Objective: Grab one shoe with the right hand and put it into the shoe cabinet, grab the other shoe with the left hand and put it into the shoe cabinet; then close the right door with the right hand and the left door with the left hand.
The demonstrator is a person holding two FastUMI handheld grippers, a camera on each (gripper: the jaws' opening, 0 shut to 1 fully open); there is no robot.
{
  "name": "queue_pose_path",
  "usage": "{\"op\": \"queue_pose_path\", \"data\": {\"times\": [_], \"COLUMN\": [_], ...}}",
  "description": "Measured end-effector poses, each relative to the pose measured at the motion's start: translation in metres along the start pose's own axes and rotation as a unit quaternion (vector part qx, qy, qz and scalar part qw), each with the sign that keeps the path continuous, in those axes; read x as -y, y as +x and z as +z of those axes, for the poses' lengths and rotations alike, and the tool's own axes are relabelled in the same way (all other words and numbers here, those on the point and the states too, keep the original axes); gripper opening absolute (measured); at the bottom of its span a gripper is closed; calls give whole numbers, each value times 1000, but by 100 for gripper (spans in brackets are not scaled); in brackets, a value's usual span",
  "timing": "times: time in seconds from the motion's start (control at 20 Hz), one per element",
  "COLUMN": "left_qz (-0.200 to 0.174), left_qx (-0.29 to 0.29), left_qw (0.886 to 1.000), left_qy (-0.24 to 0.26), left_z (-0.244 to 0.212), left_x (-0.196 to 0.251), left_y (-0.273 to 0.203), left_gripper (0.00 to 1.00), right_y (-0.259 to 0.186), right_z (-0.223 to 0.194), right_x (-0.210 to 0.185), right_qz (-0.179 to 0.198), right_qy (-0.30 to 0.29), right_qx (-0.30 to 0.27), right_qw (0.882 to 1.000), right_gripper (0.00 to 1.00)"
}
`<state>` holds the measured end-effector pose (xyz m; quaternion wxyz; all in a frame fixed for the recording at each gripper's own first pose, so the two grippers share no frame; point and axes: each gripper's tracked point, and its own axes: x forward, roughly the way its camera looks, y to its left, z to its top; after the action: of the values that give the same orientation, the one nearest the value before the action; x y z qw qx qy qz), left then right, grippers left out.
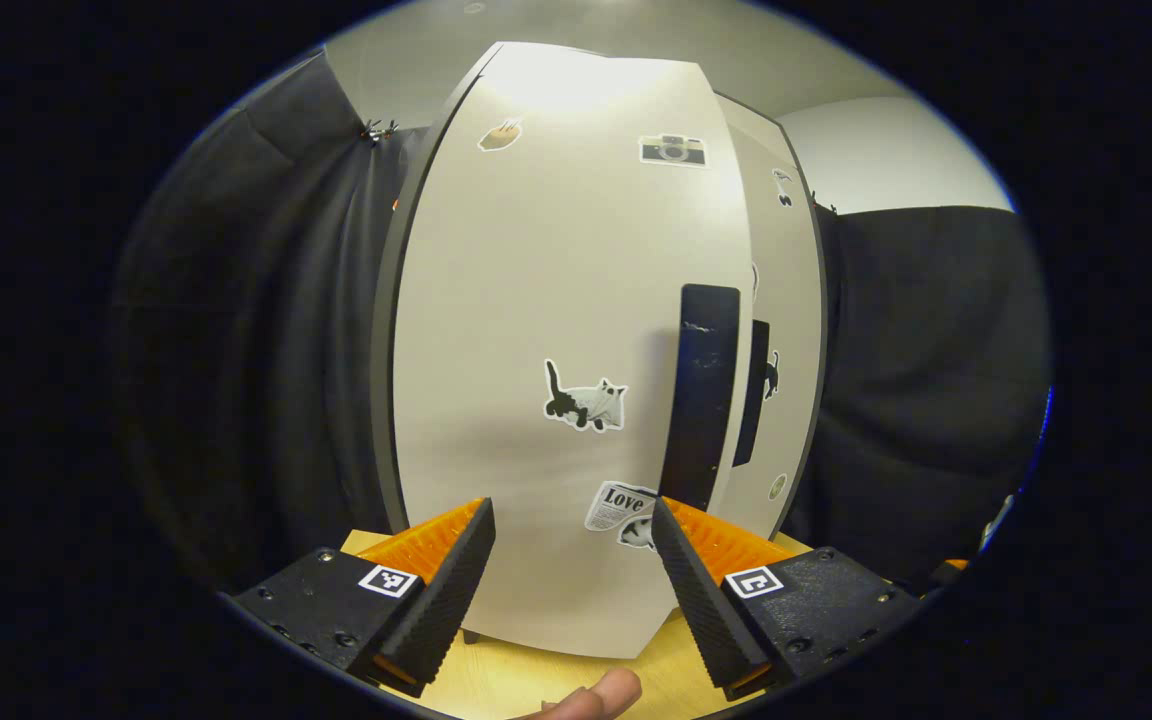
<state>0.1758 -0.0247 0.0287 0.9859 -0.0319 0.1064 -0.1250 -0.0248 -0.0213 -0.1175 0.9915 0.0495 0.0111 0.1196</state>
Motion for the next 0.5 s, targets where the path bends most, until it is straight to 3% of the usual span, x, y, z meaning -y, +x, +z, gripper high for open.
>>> {"op": "queue_pose_path", "data": {"times": [0.2,0.5], "left_qz": [31,59], "left_qx": [12,42], "left_qw": [999,997], "left_qy": [23,40], "left_z": [-2,4], "left_x": [5,12], "left_y": [-18,-82], "left_gripper": [93,96], "right_y": [3,7], "right_z": [-1,-1], "right_x": [4,9], "right_qz": [-9,-20], "right_qy": [0,14], "right_qx": [-2,-4], "right_qw": [1000,1000], "right_gripper": [98,98]}}
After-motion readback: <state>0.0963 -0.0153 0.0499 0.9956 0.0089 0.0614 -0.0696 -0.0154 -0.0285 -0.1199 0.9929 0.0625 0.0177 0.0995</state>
